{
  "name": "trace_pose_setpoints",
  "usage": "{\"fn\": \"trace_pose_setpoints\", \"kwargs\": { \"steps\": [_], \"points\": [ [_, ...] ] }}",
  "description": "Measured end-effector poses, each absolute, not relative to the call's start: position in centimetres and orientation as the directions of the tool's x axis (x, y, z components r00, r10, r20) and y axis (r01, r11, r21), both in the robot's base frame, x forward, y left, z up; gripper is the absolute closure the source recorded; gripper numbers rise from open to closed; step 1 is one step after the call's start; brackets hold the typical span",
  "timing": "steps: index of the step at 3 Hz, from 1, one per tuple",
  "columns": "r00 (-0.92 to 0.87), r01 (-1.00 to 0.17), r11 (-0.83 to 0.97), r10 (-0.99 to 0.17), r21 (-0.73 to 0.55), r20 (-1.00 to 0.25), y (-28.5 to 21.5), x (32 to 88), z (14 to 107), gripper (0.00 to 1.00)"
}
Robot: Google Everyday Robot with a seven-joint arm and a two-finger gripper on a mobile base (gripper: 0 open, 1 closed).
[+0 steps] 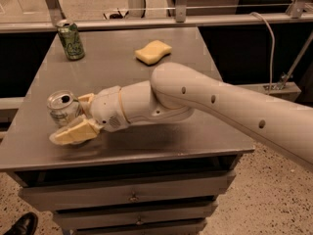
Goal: Knock 7up can over
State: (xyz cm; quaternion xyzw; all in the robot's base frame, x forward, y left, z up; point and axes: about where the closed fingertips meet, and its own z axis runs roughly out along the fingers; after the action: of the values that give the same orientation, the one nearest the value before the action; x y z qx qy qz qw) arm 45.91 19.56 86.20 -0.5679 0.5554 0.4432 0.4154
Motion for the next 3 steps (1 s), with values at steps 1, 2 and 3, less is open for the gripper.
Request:
{"fn": "trace_pose_setpoints", "kwargs": {
  "steps": [1,2,3],
  "points": [
    [0.01,-1.0,0.011,-0.251,-0.013,-0.968,17.8,47.6,88.5,0.72],
    [0.057,-0.996,0.048,-0.278,-0.073,-0.959,16.0,49.0,90.8,0.97],
    [0.125,-0.988,0.04,-0.343,-0.147,-0.931,15.1,49.8,93.5,1.0]
  ]
}}
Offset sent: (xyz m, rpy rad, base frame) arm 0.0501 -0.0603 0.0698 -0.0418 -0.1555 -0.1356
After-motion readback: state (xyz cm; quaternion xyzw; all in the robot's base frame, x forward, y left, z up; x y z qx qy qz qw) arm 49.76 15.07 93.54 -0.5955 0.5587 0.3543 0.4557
